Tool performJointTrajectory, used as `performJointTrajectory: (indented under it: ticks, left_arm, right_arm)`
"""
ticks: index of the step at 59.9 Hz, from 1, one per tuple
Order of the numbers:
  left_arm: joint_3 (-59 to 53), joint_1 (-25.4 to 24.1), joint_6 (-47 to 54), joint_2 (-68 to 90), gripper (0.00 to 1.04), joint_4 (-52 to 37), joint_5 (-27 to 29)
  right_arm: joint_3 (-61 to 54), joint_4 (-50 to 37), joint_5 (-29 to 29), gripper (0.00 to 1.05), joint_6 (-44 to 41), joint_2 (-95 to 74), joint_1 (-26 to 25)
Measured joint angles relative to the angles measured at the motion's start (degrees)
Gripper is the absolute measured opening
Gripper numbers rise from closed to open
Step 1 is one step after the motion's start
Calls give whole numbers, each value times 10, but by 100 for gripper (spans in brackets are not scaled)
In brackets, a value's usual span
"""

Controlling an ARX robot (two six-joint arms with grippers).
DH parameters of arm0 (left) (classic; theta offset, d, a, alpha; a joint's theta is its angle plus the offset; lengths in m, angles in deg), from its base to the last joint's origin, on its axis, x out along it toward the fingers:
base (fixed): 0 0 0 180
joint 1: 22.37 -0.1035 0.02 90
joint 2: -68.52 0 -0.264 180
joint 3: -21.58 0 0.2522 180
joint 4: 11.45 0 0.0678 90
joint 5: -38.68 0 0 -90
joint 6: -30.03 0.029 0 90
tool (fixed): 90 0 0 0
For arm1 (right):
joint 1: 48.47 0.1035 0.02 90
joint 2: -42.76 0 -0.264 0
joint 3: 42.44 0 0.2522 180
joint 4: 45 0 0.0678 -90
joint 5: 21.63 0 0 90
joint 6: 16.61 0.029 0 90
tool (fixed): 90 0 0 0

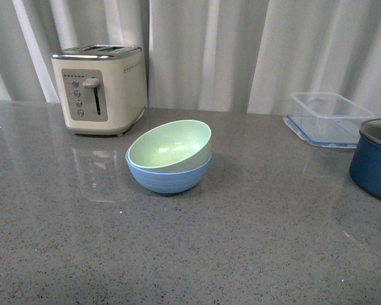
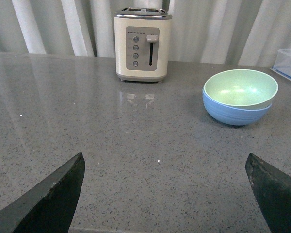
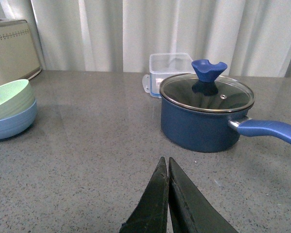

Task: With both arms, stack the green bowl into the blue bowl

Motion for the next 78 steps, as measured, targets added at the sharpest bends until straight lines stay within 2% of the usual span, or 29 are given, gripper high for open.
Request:
performJointTrajectory:
  ticks: [27, 33, 44, 68, 76, 78]
  left_arm:
    - [0, 0, 0, 0, 98, 0, 0]
    - [0, 0, 0, 0, 98, 0, 0]
    - [0, 0, 0, 0, 98, 0, 0]
    - [0, 0, 0, 0, 98, 0, 0]
    - [0, 0, 0, 0, 98, 0, 0]
    - [0, 0, 0, 0, 98, 0, 0]
  right_arm:
    - [0, 73, 0, 1, 0, 73, 0]
    - [0, 164, -1, 1, 0, 145, 0]
    - [0, 170, -1, 2, -1, 167, 0]
    - [0, 171, -1, 70, 0, 167, 0]
    - [0, 171, -1, 96, 0, 167, 0]
    - [0, 171, -1, 96, 0, 167, 0]
